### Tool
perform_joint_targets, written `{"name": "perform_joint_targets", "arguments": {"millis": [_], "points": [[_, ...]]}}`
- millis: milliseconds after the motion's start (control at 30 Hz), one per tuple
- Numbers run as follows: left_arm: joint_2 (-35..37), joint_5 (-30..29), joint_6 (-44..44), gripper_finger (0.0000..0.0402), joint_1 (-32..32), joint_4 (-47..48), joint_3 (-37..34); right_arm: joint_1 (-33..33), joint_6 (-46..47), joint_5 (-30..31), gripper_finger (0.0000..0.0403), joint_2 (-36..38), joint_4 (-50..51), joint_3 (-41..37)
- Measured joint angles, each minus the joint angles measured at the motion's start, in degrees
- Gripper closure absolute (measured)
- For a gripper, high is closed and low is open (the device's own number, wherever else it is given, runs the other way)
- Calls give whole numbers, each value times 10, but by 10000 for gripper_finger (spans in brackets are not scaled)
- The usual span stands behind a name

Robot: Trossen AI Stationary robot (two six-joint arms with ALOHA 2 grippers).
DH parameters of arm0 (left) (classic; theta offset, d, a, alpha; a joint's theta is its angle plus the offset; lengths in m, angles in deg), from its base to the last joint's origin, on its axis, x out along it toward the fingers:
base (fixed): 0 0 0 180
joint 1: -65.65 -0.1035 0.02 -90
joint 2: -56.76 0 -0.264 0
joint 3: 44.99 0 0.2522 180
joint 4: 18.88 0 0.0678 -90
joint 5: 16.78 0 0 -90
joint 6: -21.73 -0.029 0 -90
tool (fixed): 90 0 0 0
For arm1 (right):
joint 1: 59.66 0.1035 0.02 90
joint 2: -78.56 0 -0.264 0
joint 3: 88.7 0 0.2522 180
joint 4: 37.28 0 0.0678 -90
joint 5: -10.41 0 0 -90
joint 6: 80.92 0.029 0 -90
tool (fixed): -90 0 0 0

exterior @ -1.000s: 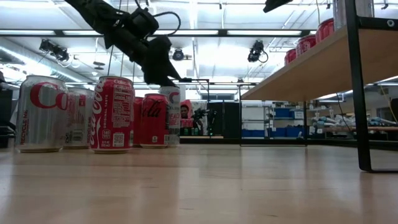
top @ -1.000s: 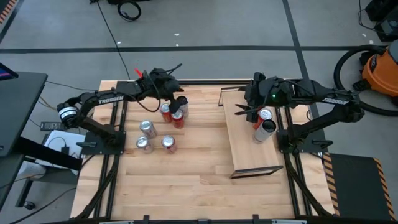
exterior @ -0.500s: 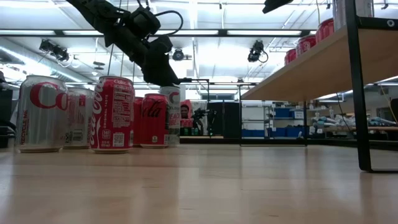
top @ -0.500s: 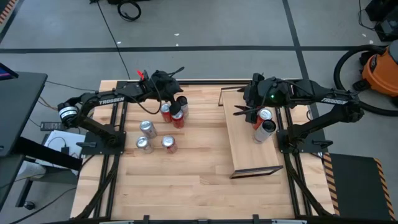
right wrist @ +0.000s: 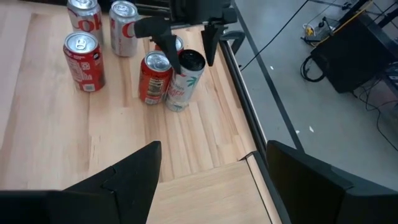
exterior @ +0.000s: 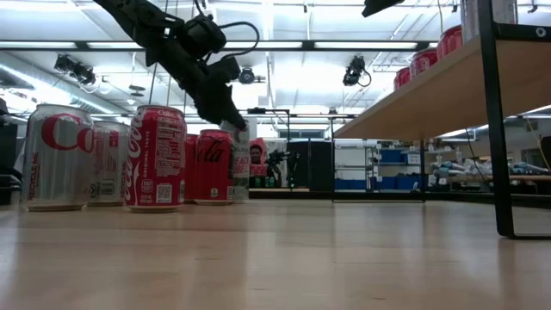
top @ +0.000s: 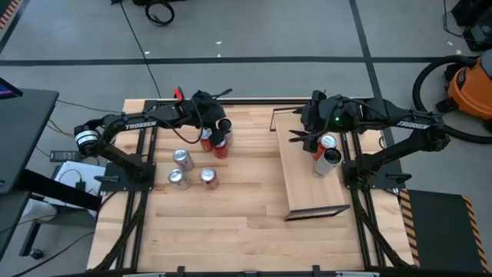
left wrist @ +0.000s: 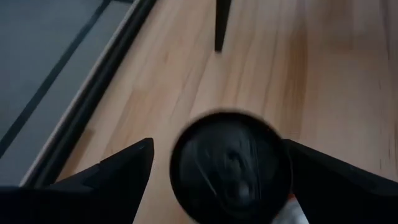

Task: Place canned beverage on shelf
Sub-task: Put the white pink soda can on the shelf aligned with the other white pink soda can

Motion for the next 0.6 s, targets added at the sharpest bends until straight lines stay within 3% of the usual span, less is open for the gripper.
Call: {"name": "perform_joint_targets", "arguments": {"millis": [200,500,600], "points": [[-4,-11,-4,54,0,12,0,0,2,0,103,0,0,0],[-4,-19,6,142,4,14,0,0,15,-4,103,0,0,0],[-4,-21,14,148,10,11,0,0,21,-7,103,0,-4,-9]]}}
